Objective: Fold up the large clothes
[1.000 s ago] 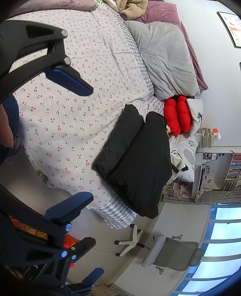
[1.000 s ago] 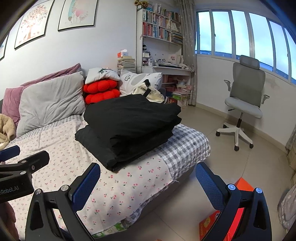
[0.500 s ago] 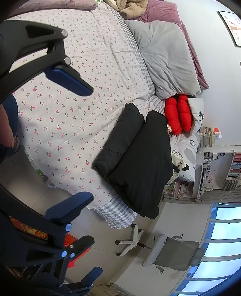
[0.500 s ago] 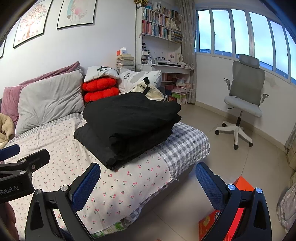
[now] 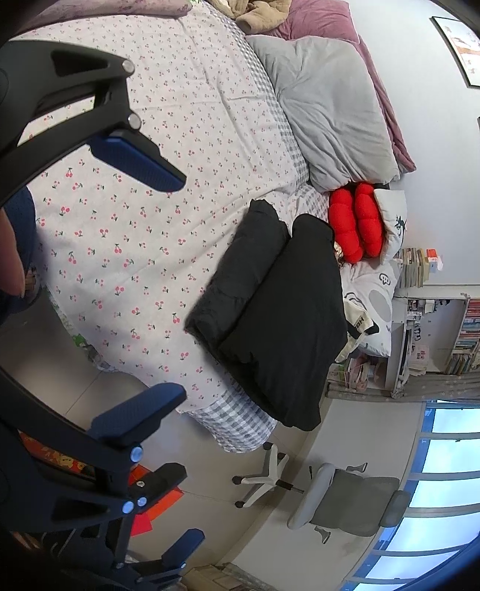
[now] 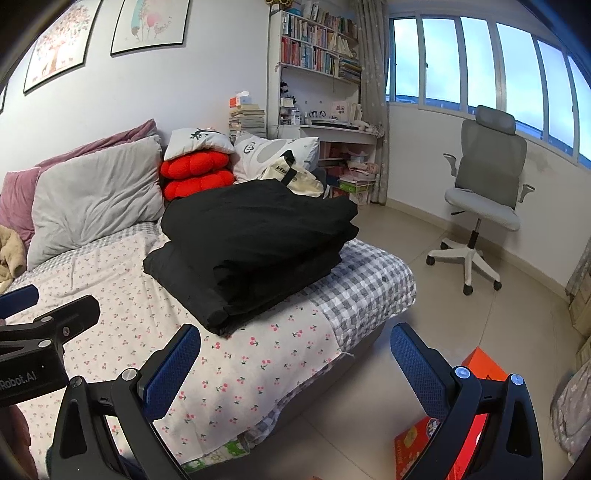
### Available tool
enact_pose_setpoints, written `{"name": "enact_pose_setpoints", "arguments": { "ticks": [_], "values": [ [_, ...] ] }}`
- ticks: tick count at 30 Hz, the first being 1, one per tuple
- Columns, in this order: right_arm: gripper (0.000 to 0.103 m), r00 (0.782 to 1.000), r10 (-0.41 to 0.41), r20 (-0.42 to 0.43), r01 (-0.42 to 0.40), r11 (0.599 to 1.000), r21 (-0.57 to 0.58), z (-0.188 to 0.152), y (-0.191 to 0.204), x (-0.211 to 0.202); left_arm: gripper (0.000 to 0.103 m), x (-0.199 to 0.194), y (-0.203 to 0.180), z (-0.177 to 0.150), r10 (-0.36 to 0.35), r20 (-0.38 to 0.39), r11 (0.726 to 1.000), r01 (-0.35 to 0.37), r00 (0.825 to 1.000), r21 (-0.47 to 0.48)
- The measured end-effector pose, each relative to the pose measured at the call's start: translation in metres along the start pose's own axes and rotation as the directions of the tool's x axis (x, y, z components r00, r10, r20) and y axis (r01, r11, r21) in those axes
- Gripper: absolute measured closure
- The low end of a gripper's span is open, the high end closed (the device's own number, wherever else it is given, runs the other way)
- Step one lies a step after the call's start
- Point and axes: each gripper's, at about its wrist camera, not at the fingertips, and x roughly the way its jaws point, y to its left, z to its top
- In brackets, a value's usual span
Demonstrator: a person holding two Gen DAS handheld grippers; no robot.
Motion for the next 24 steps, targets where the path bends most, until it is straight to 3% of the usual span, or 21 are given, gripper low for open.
{"name": "enact_pose_setpoints", "arguments": {
  "ticks": [24],
  "values": [
    [0.0,1.0,-0.008,-0.008,0.008,1.0,0.009,-0.004,-0.003,0.002,0.0,0.001,-0.011,-0.001,-0.018,-0.004,1.0,0.018,1.0,0.018]
  ]
}}
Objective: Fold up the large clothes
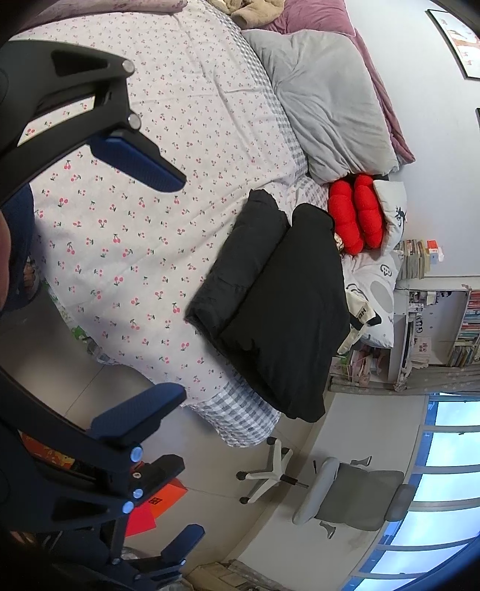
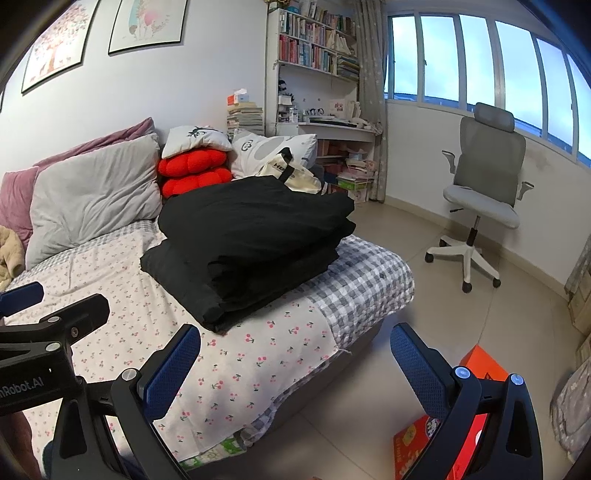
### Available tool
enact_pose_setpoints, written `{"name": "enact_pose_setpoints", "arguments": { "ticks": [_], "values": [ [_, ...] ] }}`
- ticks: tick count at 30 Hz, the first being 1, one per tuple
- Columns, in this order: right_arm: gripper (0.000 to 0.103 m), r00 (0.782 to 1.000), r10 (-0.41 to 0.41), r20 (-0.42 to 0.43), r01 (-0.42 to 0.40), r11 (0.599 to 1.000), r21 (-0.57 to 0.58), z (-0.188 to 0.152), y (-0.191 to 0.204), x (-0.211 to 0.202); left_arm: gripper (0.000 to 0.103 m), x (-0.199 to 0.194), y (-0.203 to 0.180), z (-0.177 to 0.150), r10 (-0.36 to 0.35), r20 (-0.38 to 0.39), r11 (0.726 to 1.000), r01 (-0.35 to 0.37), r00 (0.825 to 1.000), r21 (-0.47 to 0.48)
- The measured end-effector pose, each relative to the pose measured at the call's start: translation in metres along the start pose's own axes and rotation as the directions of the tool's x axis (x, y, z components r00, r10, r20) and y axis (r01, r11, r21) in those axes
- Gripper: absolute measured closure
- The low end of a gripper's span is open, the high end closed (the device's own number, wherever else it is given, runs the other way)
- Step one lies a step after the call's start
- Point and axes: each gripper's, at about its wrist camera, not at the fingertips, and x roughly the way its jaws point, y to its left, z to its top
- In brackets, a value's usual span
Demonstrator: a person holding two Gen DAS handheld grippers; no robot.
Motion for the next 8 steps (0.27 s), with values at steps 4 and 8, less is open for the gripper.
{"name": "enact_pose_setpoints", "arguments": {
  "ticks": [4,8],
  "values": [
    [0.0,1.0,0.002,-0.002,-0.002,1.0,0.002,-0.0004,-0.001,-0.0002,0.0,0.0003,-0.0002,0.0003,0.0,-0.002,1.0,0.0,1.0,0.0],
    [0.0,1.0,0.002,-0.002,-0.002,1.0,0.001,-0.0005,-0.0011,-0.0003,0.0,-0.001,-0.0005,-0.001,-0.009,0.0,1.0,0.009,1.0,0.007]
  ]
}}
